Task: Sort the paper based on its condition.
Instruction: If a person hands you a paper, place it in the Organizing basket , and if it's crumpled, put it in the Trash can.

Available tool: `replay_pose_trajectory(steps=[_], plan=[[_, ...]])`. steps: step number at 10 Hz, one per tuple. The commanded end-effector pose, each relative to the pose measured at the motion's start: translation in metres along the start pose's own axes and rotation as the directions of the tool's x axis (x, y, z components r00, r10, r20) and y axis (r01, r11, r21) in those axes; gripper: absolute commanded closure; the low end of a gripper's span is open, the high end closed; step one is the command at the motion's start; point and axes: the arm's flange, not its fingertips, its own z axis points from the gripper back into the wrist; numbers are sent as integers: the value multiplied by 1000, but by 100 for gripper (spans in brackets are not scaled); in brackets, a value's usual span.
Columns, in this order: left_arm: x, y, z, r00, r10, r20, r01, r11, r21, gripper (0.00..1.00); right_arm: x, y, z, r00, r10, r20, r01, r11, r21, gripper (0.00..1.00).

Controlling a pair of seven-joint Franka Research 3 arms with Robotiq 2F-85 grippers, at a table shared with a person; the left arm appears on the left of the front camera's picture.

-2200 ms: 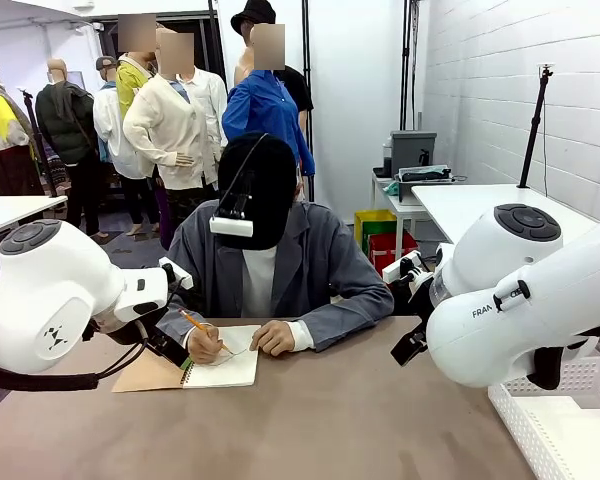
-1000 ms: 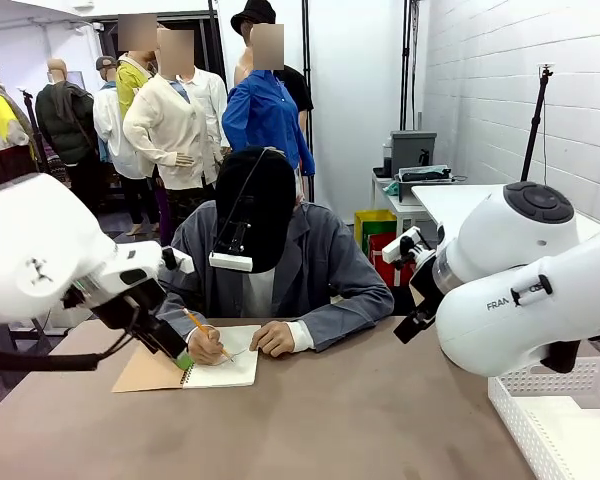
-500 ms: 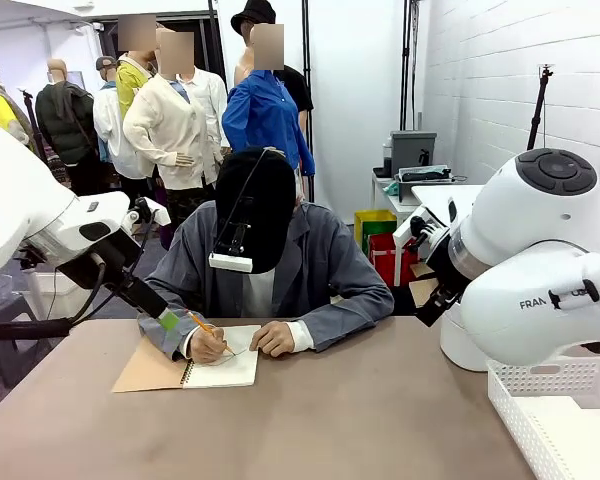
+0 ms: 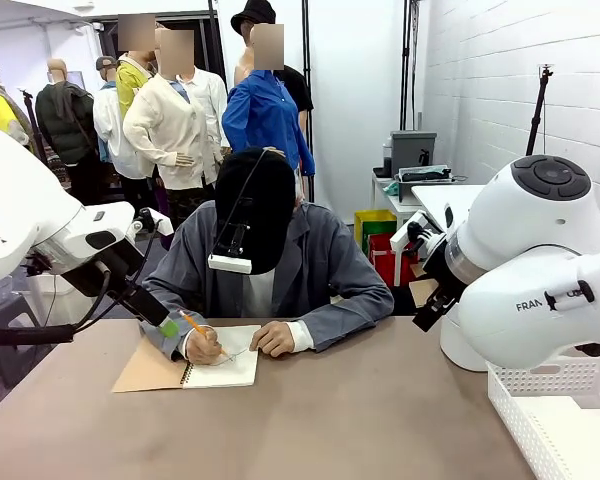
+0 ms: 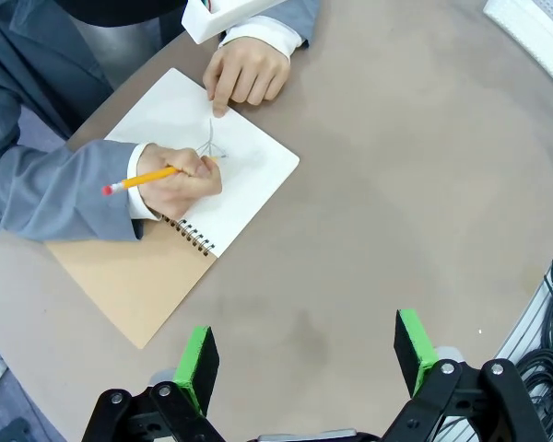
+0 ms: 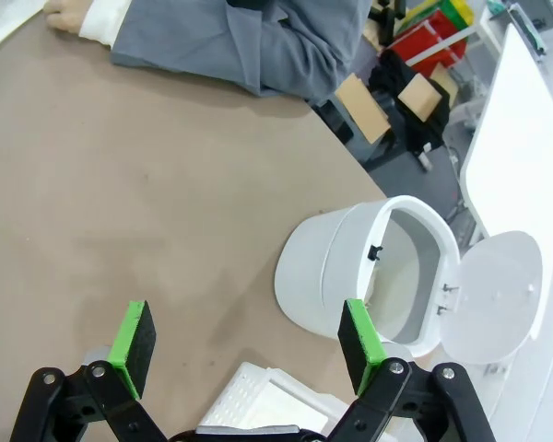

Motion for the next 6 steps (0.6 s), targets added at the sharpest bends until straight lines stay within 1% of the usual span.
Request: replay_pose_trajectory(steps=[1, 2, 4, 6], plan=[[0, 0, 0, 1000, -1, 0, 1, 1000, -1, 0, 5, 6, 1, 1000, 16, 16, -17, 999, 49, 0], [-2, -3, 14, 999, -34, -6, 34, 999, -42, 0, 12, 10, 4, 999, -17, 27, 12, 987, 163, 0], [-9, -4, 37, 998, -60, -5, 59, 995, -75, 0, 21, 13, 10, 998, -56, 38, 45, 968, 245, 0], [-14, -7, 60, 996, -91, 14, 93, 987, -129, 0, 28, 19, 22, 997, -57, 44, 41, 951, 306, 0]])
